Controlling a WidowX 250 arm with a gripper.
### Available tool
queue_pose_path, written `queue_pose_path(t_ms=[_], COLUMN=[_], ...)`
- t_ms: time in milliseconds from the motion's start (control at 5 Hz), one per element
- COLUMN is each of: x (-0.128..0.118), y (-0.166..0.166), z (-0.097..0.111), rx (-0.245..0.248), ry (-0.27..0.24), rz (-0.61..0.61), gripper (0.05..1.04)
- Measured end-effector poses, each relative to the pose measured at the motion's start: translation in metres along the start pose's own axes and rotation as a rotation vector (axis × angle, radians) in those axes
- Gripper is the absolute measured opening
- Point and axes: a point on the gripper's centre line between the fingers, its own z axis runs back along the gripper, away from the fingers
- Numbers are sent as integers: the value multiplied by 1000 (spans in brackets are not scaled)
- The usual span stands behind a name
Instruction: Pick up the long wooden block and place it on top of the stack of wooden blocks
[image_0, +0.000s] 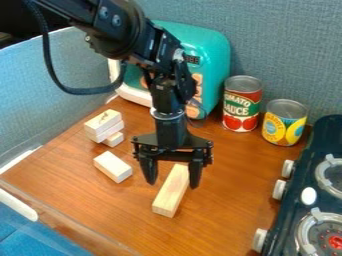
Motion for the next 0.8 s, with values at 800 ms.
queue_pose_path(t_ms=[800], x=[44], y=[18], z=[-27], rx=[68], ry=[69], rz=[7], gripper=[999])
